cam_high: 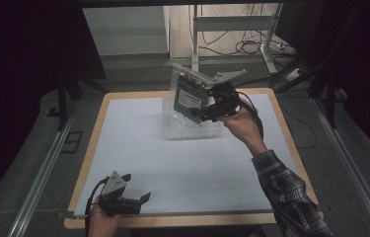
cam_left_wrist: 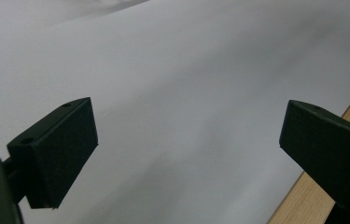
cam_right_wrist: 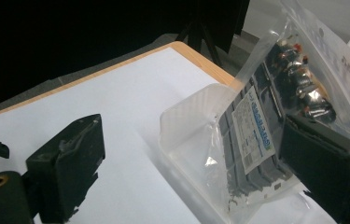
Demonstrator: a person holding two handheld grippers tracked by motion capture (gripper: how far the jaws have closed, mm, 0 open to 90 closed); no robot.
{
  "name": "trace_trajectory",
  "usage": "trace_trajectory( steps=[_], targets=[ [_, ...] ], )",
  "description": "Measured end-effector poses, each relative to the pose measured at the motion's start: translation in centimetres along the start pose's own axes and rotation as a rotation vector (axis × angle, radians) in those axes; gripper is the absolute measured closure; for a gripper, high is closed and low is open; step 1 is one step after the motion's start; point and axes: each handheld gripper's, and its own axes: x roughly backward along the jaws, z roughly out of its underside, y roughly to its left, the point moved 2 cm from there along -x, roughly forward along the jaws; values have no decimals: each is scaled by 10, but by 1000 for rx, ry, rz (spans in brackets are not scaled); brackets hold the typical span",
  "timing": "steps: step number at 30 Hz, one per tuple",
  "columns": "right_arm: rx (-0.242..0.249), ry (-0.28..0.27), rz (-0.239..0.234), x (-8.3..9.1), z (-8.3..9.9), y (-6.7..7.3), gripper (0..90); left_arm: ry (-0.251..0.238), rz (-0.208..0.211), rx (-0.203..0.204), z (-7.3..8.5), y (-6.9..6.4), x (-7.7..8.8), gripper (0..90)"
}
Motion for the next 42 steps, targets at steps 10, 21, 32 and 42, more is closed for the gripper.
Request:
trace_trajectory(
  steps=[10,21,32,42],
  targets=[
    [-15,-7,10,18,13,2,19,1,-5,-5,0,0,-1,20],
    [-18,-24,21,33,30,8,0,2,-9,-1,1,1,0,2],
    [-23,-26,41,44,50,14,0,4,-11,1,1,1,-1,1],
    [-26,-31,38,52,67,21,0,10,-16,-2,1,1,-1,1]
  ],
)
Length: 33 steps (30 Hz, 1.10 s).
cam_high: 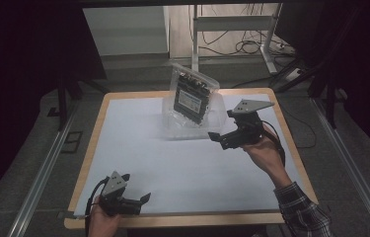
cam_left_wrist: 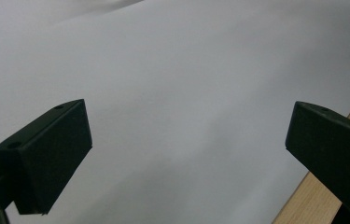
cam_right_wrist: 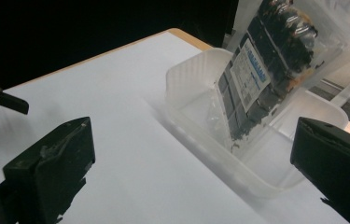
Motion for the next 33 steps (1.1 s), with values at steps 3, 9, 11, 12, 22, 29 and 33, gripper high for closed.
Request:
trace_trajectory(
  steps=[3,9,11,12,22,29,33],
  targets=[
    [-1,1,0,3,7,2,0,2,-3,-3,0,0,0,1],
    [20,11,21,8,21,5,0,12,-10,-12,0,-1,-1,2],
    [22,11,22,11,26,6,0,13,-7,-14,0,-1,-1,2],
    [25,9,22,12,29,6,0,12,-7,-15,0,-1,-1,2],
    [3,-20,33,22,53,2,0,11,-9,-17,0,-1,-1,1],
    [-24,-32,45,34,65,-3,0,8,-8,-17,0,-1,-1,2],
    [-29,-28,57,41,70,-3,0,6,-9,-15,0,-1,0,1]
  ],
)
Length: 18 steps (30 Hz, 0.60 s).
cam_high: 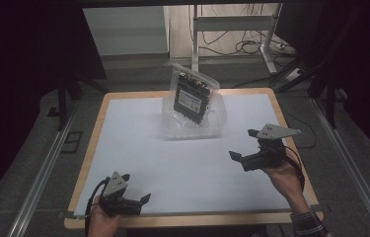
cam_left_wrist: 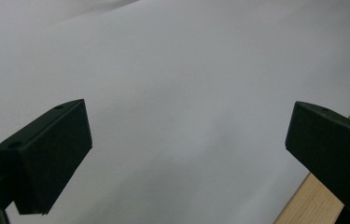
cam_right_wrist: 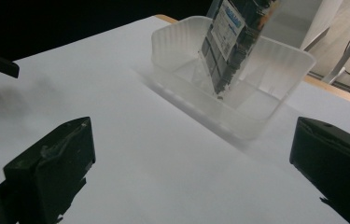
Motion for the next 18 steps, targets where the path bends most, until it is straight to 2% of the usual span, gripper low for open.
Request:
trace_trajectory(
  steps=[6,12,18],
  targets=[
    [-8,5,10,9,7,2,0,-1,-6,-5,0,1,0,1],
    [4,37,38,17,19,7,0,-6,-8,-6,1,2,2,0],
    [14,50,42,24,25,16,0,-9,1,-2,1,2,1,0]
  ],
)
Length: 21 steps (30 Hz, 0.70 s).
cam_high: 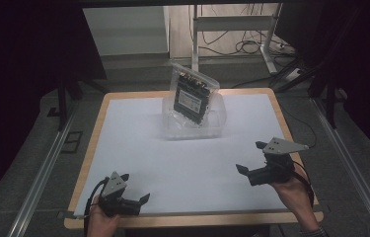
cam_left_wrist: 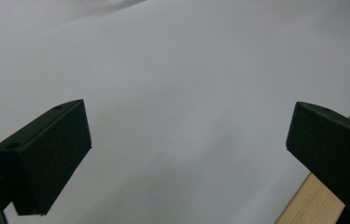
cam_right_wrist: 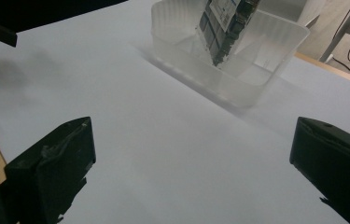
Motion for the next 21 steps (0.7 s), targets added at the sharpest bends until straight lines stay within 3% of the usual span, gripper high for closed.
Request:
trace_trajectory(
  steps=[9,18,21],
  targets=[
    [-42,0,31,14,25,2,0,-10,15,20,0,1,0,3],
    [-34,10,68,16,53,7,0,-10,16,0,0,0,-1,1],
    [-33,41,79,17,65,7,0,-8,14,-3,0,-1,-1,0]
  ],
)
